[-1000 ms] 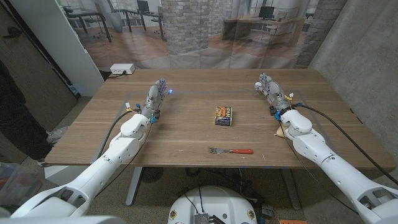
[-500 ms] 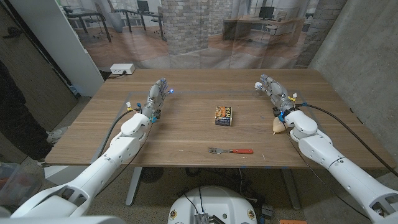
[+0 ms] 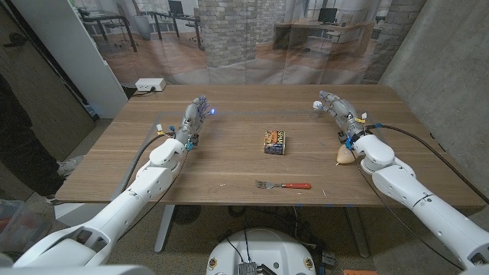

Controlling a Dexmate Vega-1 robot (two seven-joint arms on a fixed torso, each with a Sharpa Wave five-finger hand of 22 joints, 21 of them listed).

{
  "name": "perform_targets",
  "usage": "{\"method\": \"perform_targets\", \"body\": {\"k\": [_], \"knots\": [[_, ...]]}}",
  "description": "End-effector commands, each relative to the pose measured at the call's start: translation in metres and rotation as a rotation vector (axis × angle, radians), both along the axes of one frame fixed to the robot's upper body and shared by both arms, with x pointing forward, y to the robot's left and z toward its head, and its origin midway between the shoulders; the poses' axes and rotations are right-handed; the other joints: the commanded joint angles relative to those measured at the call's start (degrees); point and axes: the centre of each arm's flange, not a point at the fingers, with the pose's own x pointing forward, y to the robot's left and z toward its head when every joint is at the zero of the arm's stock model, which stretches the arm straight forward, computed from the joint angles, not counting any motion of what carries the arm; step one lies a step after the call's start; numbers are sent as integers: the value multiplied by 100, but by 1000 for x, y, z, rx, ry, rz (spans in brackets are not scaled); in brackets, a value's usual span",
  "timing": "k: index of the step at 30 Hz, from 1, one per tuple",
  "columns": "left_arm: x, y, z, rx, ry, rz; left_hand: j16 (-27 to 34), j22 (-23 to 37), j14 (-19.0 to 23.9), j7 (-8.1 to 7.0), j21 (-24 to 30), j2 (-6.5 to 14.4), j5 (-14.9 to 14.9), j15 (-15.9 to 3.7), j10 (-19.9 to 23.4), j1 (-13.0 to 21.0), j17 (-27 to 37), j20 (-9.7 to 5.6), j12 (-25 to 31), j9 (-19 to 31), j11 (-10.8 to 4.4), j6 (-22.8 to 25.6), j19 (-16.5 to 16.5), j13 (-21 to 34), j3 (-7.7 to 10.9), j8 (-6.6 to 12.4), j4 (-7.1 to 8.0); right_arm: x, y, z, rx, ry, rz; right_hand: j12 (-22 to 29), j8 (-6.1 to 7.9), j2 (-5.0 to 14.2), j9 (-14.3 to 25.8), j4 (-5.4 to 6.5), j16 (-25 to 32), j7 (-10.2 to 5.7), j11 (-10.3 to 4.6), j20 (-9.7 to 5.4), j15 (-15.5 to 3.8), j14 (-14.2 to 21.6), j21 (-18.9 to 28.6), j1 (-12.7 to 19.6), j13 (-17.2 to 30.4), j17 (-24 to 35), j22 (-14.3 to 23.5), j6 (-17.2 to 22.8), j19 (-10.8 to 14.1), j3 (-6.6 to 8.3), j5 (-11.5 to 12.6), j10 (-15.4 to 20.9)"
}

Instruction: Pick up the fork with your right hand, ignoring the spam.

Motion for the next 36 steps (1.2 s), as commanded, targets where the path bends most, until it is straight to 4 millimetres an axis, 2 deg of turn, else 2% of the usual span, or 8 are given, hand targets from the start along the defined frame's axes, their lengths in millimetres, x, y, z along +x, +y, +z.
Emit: {"method": "perform_targets", "body": {"k": [1,20,36], "knots": [[0,2,-3,4,10,0,38,19,-383,15,-22,628,32,29,-436,23,8,14,62,14,53,-530,-818,30,8,35,-21,-14,2,5,-76,-58,-77,39,30,7,19,-81,12,-6,24,17,25,87,18,107,24,3,14,120,83,26,-35,99],[2,-1,-2,13,7,-7,42,19,-349,29,-32,633,41,51,-392,34,6,43,70,16,78,-467,-784,32,11,40,-26,-36,3,11,-160,-119,-169,57,53,1,18,-209,5,-50,-32,45,25,307,-17,324,26,7,17,417,132,118,-103,402],[0,-4,-1,18,1,-9,39,19,-338,31,-46,642,48,55,-381,42,5,45,67,18,85,-458,-767,33,18,27,-27,-59,2,14,-263,-156,-237,37,36,-23,14,-259,-4,-77,-77,39,-14,392,-27,447,25,6,16,491,162,159,-130,483]]}}
